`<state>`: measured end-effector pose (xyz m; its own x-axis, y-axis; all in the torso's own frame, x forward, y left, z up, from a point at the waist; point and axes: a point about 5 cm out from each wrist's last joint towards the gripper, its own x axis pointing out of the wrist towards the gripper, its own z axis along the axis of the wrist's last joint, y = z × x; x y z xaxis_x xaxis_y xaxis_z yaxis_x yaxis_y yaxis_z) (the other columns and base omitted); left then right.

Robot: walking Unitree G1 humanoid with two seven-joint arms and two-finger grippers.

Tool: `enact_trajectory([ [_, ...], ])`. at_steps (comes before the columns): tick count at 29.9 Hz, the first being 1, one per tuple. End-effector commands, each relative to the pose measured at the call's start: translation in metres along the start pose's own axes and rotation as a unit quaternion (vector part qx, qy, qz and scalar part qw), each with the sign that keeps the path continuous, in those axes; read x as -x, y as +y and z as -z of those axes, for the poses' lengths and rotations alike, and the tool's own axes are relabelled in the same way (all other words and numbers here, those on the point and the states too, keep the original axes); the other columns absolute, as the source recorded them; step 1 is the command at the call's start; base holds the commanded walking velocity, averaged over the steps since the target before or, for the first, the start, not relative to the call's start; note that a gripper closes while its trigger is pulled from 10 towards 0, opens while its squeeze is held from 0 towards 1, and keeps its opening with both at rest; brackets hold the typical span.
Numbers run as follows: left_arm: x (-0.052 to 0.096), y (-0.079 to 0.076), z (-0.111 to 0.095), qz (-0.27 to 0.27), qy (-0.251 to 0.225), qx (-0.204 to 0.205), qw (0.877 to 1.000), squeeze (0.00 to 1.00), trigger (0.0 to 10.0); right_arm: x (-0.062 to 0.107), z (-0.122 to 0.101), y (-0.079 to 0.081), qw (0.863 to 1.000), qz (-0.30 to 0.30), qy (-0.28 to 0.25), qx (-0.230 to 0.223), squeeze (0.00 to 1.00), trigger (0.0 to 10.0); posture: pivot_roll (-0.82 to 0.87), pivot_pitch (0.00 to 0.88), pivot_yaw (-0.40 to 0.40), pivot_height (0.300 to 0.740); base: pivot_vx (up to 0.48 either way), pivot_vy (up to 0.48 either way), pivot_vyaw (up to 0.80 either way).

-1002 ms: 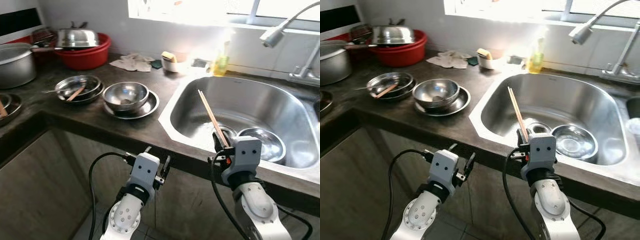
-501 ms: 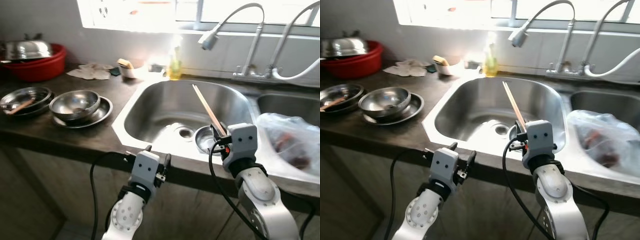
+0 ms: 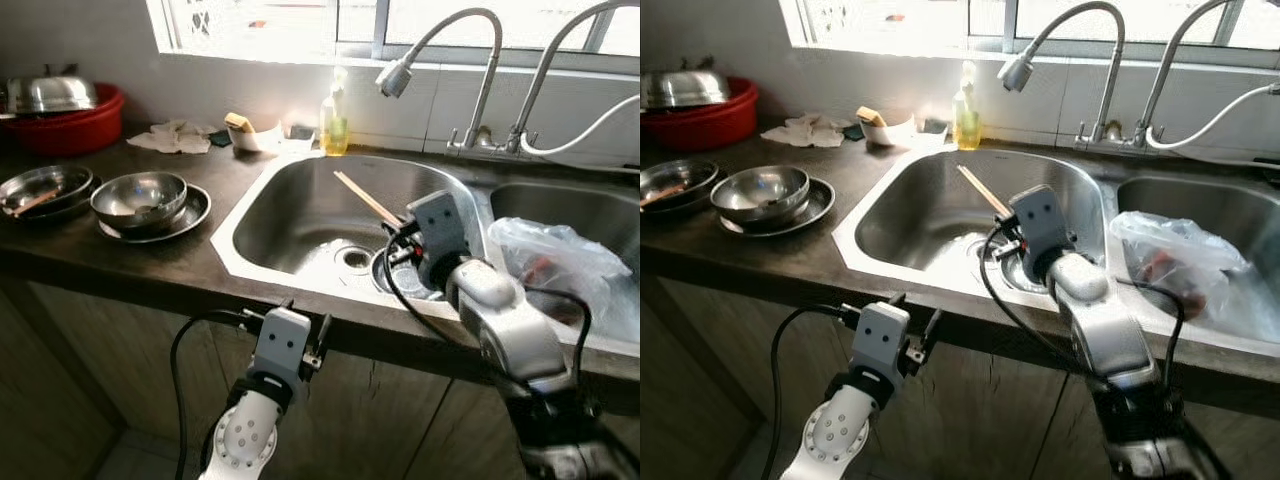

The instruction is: Kitchen organization

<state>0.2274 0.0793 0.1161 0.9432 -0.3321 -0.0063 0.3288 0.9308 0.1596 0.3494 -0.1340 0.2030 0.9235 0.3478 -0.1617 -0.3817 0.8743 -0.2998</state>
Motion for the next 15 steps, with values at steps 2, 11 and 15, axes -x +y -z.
enact_trajectory([
  [2,0.003,-0.001,-0.005,-0.003,-0.003,-0.004,1.000,0.00,10.0,-0.011,0.007,-0.004,0.999,-0.013,0.037,0.023,0.00,10.0,0.19,0.060,-0.070,0.740,0.000,0.000,0.00],
  [11,0.014,-0.001,-0.007,-0.010,0.006,-0.002,1.000,0.00,10.0,-0.038,0.025,-0.006,0.992,-0.031,0.118,0.022,0.00,10.0,0.22,0.108,-0.087,0.740,0.000,0.000,0.00],
  [15,0.017,0.000,-0.007,-0.012,0.011,-0.004,1.000,0.00,10.0,-0.044,0.029,-0.003,0.991,-0.038,0.129,0.017,0.00,10.0,0.23,0.121,-0.087,0.740,0.000,0.000,0.00],
])
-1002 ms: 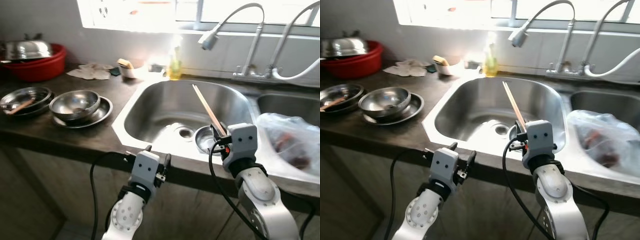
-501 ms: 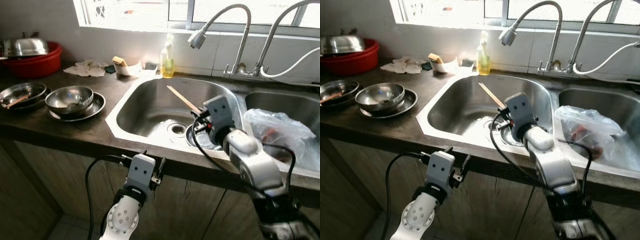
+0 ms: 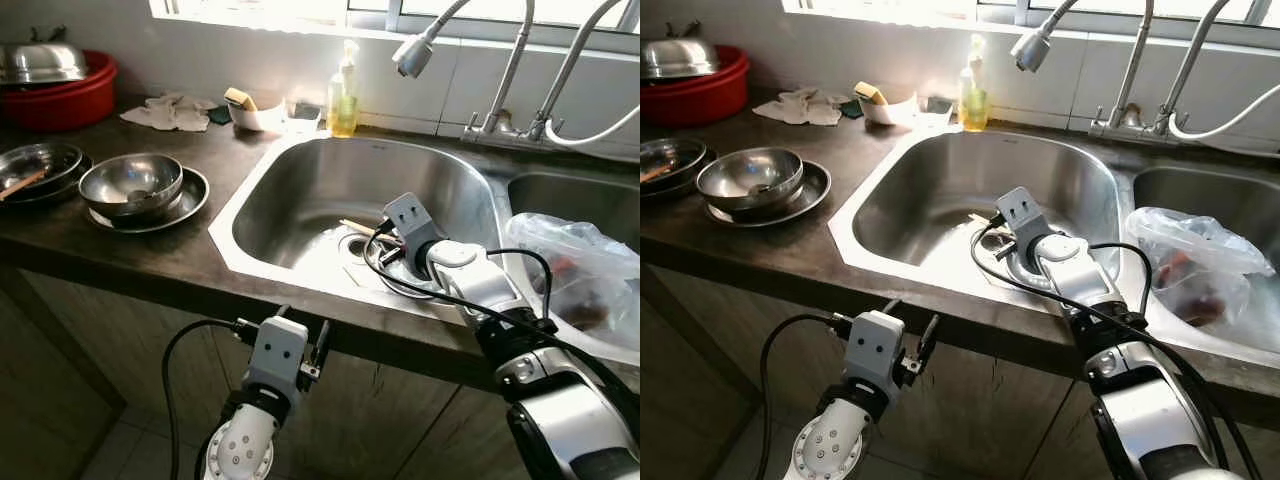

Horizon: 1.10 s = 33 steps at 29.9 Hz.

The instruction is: Kitchen organization

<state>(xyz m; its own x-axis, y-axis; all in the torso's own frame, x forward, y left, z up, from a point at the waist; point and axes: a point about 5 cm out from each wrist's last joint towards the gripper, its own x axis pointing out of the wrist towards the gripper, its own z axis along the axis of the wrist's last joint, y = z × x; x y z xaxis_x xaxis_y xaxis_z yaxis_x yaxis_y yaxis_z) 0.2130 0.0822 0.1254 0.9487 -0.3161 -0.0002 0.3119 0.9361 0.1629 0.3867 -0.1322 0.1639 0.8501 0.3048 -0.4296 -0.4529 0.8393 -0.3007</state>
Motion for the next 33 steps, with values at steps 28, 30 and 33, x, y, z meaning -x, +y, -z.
enact_trajectory([
  [28,-0.006,0.004,0.005,-0.005,0.017,-0.004,1.000,0.00,10.0,0.049,-0.018,-0.008,0.967,0.070,-0.229,-0.086,0.00,10.0,0.23,0.051,-0.082,0.740,0.000,0.000,0.00],
  [30,-0.008,0.005,0.005,-0.004,0.015,-0.004,1.000,0.00,10.0,0.062,-0.011,0.003,0.961,0.076,-0.248,-0.101,0.00,10.0,0.22,0.034,-0.073,0.740,0.000,0.000,0.00],
  [33,-0.009,0.005,0.005,-0.004,0.014,-0.003,1.000,0.00,10.0,0.069,-0.006,0.010,0.958,0.078,-0.255,-0.107,0.00,10.0,0.21,0.028,-0.068,0.740,0.000,0.000,0.00],
])
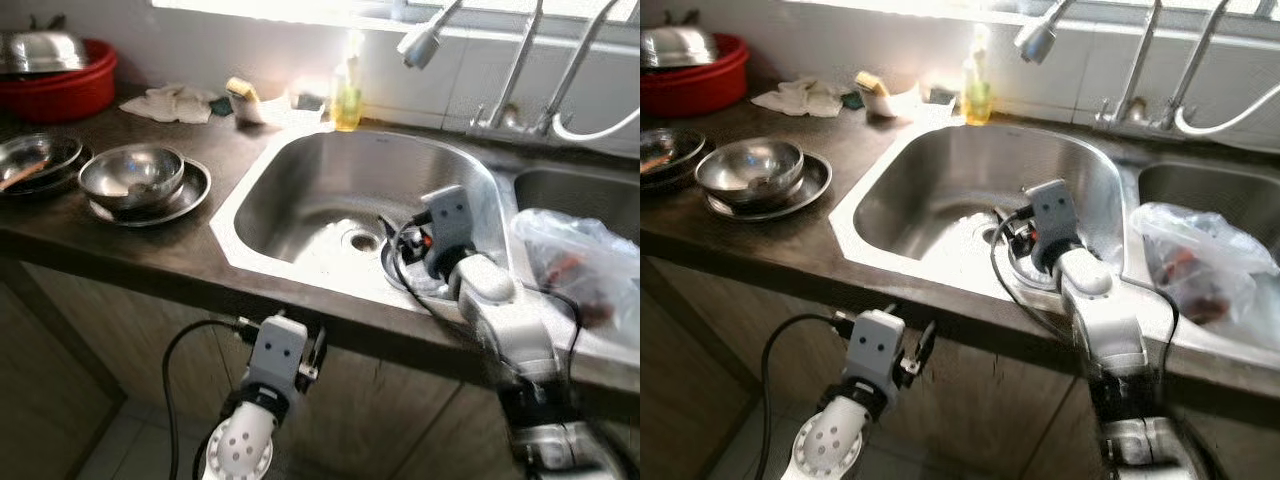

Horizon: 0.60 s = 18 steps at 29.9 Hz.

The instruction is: Kitchen organization

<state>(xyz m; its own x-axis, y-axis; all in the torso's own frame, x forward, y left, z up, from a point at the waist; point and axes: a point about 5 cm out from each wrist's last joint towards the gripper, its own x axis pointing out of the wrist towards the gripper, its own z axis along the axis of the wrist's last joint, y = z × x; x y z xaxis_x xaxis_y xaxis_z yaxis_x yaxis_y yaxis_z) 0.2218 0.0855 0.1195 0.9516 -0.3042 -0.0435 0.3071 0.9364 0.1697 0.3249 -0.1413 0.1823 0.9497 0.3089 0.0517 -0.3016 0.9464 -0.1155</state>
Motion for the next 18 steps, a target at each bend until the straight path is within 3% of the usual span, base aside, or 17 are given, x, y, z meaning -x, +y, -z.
enact_trajectory([
  [1,-0.003,0.001,-0.002,-0.001,-0.008,0.003,1.000,0.00,10.0,0.018,-0.008,0.007,0.999,0.009,-0.030,-0.012,0.00,10.0,0.21,0.018,-0.063,0.740,0.000,0.000,0.00],
  [8,-0.008,0.002,-0.001,0.007,-0.010,0.008,1.000,0.00,10.0,0.062,0.016,0.023,0.997,0.057,-0.007,-0.049,0.00,10.0,0.19,0.000,-0.041,0.740,0.000,0.000,0.00],
  [10,-0.009,0.002,0.000,0.010,-0.011,0.007,1.000,0.00,10.0,0.066,0.021,0.026,0.997,0.064,0.001,-0.052,0.00,10.0,0.18,0.000,-0.039,0.740,0.000,0.000,0.00],
  [14,-0.011,0.001,0.000,0.012,-0.012,0.009,1.000,0.00,10.0,0.068,0.022,0.030,0.995,0.074,0.003,-0.064,0.00,10.0,0.18,0.000,-0.032,0.740,0.000,0.000,0.78],
  [18,-0.012,0.000,0.000,0.015,-0.013,0.009,1.000,0.00,10.0,0.066,0.020,0.031,0.994,0.083,0.000,-0.065,0.00,10.0,0.18,0.000,-0.033,0.740,0.000,0.353,0.80],
])
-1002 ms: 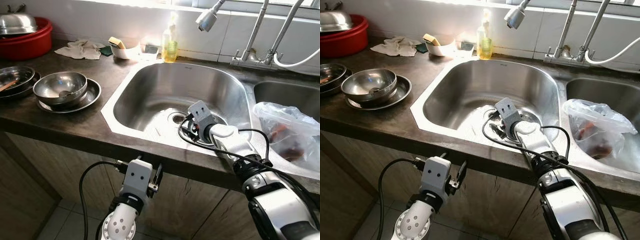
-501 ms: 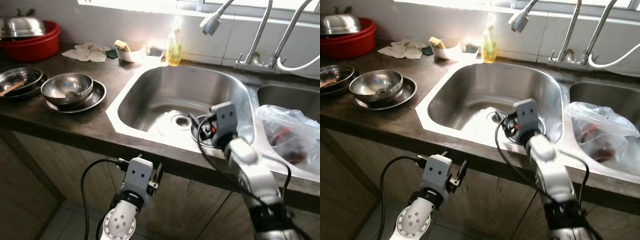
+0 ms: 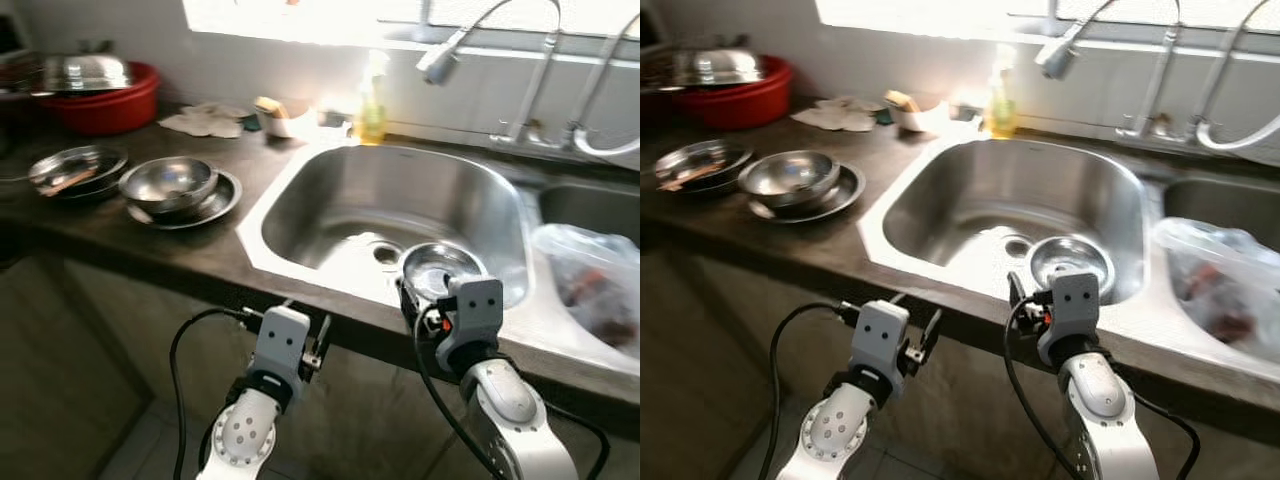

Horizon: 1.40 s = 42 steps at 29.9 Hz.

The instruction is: Kitchen organization

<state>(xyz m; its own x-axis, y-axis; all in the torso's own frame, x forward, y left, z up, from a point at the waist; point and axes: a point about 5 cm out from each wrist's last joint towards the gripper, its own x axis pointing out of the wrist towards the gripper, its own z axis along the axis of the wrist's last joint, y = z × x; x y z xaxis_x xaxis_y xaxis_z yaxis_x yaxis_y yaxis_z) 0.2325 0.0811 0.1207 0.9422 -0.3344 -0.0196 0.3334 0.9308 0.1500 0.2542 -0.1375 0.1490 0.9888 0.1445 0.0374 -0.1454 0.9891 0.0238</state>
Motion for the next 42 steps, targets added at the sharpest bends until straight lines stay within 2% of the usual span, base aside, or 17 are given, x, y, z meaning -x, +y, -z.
enact_trajectory([
  [1,0.000,0.001,0.002,0.001,0.001,0.000,1.000,0.00,10.0,-0.002,-0.006,0.004,1.000,-0.001,-0.012,0.000,0.00,10.0,0.18,0.000,-0.033,0.740,0.000,0.409,0.80],
  [3,0.000,0.001,0.002,0.001,0.001,-0.001,1.000,0.00,10.0,-0.004,-0.006,0.004,1.000,0.000,-0.010,-0.001,0.00,10.0,0.18,0.000,-0.036,0.740,0.000,0.442,0.80],
  [21,0.000,0.003,0.002,-0.005,0.000,-0.001,1.000,0.00,10.0,-0.011,-0.012,0.004,1.000,0.005,-0.018,-0.010,0.00,10.0,0.19,0.000,-0.036,0.740,0.000,0.451,0.00],
  [24,0.000,0.003,0.002,-0.004,-0.002,-0.003,1.000,0.00,10.0,-0.011,-0.014,0.006,1.000,-0.001,-0.024,-0.007,0.00,10.0,0.19,0.000,-0.033,0.740,0.000,0.000,0.00],
  [31,0.001,0.002,0.002,-0.002,-0.003,-0.012,1.000,0.00,10.0,-0.013,-0.018,0.012,0.999,-0.018,-0.030,-0.008,0.00,10.0,0.19,0.000,-0.038,0.740,0.000,0.000,0.80],
  [42,0.002,0.001,0.002,0.000,-0.003,-0.016,1.000,0.00,10.0,-0.014,-0.019,0.016,0.998,-0.036,-0.029,-0.031,0.00,10.0,0.19,0.003,-0.039,0.740,0.119,0.000,0.00],
])
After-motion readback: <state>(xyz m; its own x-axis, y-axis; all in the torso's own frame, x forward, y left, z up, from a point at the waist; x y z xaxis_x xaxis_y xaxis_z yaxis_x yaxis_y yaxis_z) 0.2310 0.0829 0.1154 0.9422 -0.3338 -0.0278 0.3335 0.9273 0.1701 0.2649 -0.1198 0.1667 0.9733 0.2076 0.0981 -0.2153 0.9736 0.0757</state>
